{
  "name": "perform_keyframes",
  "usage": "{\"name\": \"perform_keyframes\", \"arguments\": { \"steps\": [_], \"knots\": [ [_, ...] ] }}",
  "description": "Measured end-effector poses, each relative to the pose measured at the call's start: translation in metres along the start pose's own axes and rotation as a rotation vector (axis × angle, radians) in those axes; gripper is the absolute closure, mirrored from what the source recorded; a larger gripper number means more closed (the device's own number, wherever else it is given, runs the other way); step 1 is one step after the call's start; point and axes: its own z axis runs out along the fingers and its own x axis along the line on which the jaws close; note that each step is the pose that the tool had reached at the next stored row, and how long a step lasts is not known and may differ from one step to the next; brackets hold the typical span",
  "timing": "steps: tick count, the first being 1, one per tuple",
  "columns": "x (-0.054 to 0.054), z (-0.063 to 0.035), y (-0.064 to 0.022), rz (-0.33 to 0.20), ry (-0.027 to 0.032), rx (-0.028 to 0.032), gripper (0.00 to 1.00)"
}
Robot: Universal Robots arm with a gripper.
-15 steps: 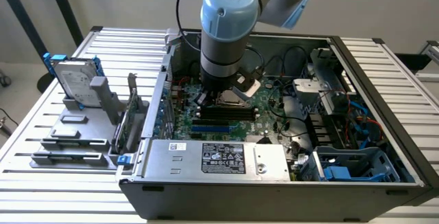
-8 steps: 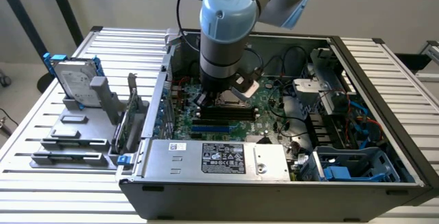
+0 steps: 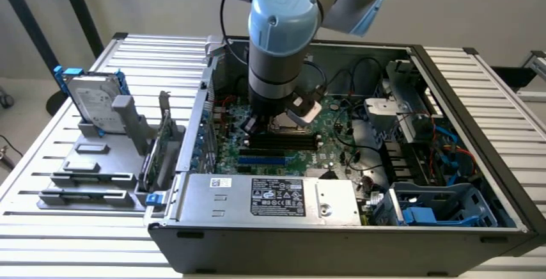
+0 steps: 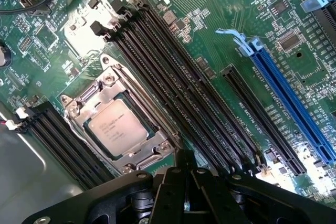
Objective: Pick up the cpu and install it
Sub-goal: 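Install the first cpu locking lever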
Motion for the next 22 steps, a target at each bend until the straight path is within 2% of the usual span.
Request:
{"name": "perform_keyframes", "arguments": {
  "steps": [2, 6, 7, 9, 12, 15, 19, 22],
  "knots": [
    [0.000, 0.0015, -0.0001, 0.000, -0.0009, -0.0006, 0.89],
    [0.001, 0.0032, -0.0006, 0.000, -0.0070, -0.0053, 0.89],
    [0.001, 0.0036, -0.0007, 0.000, -0.0103, -0.0083, 0.89],
    [0.001, 0.0037, -0.0010, 0.001, -0.0208, -0.0167, 0.89],
    [0.002, 0.0039, -0.0011, 0.001, -0.0288, -0.0232, 0.89],
    [0.002, 0.0003, -0.0019, 0.001, -0.0292, -0.0243, 0.89],
    [0.006, -0.0166, -0.0060, -0.001, -0.0307, -0.0238, 0.89],
    [0.011, -0.0241, -0.0103, -0.010, -0.0349, -0.0191, 0.89]
  ]
}}
